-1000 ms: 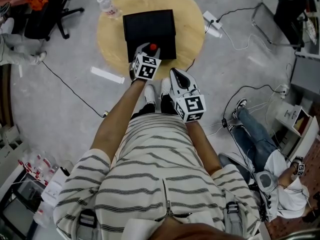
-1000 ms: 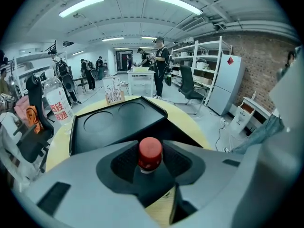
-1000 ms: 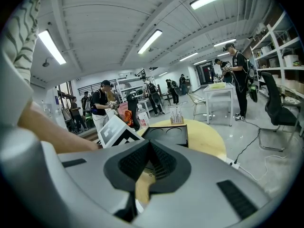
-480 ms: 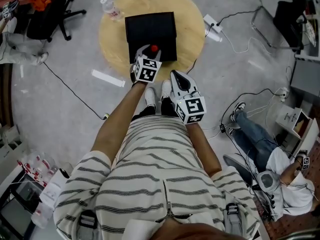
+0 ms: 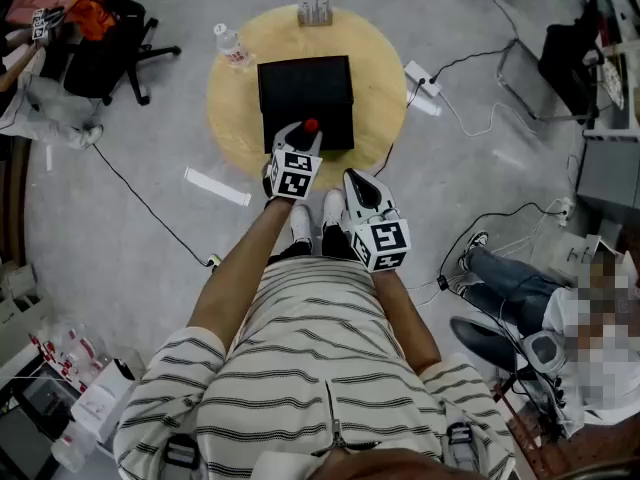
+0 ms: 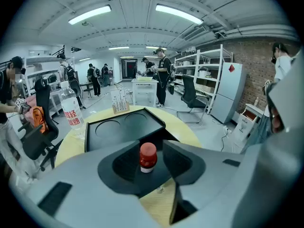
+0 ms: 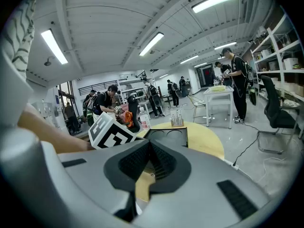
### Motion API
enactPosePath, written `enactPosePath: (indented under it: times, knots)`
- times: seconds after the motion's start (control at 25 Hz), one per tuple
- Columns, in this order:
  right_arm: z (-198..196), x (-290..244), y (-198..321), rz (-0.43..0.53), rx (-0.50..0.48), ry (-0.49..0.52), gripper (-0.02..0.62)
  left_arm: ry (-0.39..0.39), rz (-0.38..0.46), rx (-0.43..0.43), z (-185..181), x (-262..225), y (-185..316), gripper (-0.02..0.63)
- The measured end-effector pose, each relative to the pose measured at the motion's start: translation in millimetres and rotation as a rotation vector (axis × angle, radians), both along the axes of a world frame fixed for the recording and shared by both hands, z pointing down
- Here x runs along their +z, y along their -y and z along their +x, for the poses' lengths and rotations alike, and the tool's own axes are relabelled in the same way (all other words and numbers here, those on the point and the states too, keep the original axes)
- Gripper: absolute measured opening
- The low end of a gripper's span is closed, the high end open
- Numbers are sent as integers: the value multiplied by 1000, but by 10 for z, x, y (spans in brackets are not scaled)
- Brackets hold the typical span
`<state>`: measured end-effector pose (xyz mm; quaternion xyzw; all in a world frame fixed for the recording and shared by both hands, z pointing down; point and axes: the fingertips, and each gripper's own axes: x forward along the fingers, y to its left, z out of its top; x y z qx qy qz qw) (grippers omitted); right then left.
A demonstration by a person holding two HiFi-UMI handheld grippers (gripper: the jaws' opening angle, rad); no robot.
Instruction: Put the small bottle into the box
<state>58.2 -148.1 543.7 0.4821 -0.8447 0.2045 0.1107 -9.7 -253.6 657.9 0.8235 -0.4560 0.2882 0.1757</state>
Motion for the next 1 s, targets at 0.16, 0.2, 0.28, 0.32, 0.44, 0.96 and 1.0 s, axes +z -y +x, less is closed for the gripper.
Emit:
enactPosePath:
  times: [0.16, 0.2, 0.28, 0.32, 0.44, 0.96, 1.0]
  knots:
    - [-42, -87, -62, 14, -8, 0, 20, -24, 19, -24, -71, -131, -127, 142]
    - [-42, -105, -58, 18, -10, 1, 19, -30, 24, -29, -78, -156, -139, 136]
    - [-37, -132, -41, 23, -13, 6, 20, -38, 36, -30, -74, -215, -143, 128]
    - [-38, -144, -34, 24, -14, 8, 20, -42, 48, -28, -73, -265, -138, 123]
    - [-61, -178, -14, 32, -19, 5, 19, -52, 86, -21, -83, -446, -132, 109]
    - [-68, -270, -79, 60, -19, 3, 20, -80, 122, -23, -172, -793, -484, 71]
    - [-75, -283, -67, 64, -20, 2, 20, -83, 127, -23, -184, -820, -493, 67]
